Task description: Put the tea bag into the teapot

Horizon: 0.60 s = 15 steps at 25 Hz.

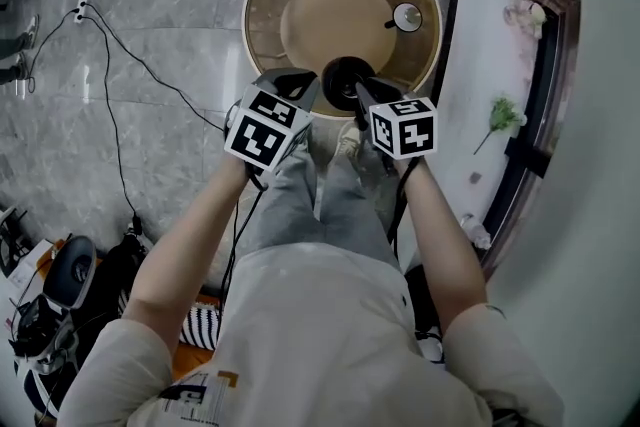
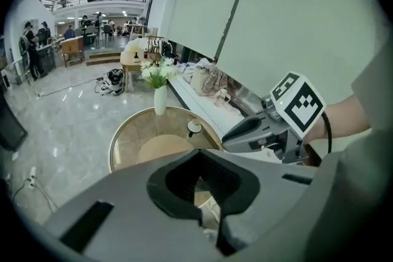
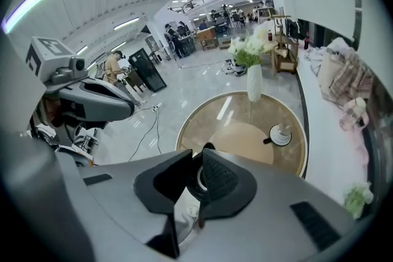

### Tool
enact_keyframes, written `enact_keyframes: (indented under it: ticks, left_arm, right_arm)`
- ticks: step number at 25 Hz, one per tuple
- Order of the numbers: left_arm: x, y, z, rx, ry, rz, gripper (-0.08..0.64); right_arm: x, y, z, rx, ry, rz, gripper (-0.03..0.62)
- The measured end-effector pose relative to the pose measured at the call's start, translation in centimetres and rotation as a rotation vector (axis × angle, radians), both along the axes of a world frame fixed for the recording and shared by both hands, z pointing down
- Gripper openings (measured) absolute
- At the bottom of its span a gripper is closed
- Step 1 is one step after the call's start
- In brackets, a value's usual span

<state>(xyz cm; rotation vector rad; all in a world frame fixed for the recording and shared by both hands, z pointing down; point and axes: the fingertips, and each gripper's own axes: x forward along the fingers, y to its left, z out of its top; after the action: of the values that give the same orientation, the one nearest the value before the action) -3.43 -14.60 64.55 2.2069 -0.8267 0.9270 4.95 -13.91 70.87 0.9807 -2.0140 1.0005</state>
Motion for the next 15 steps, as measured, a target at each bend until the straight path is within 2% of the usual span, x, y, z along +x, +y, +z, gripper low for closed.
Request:
enact_keyframes:
  ticks: [6,15]
  left_arm:
    - [0.0,-0.4,-4.8,0.087,0.015,-0.009,0.008]
    - [1.2,-1.8,-14.9,0.275,0.078,-0.018,0.008]
  right_arm:
    - [0.2,-1.7,-7.1,0.144,-0.006,0.015,0.035]
    - [0.7,-3.6,-19.2,0.375,-0.045,0.013,0.018]
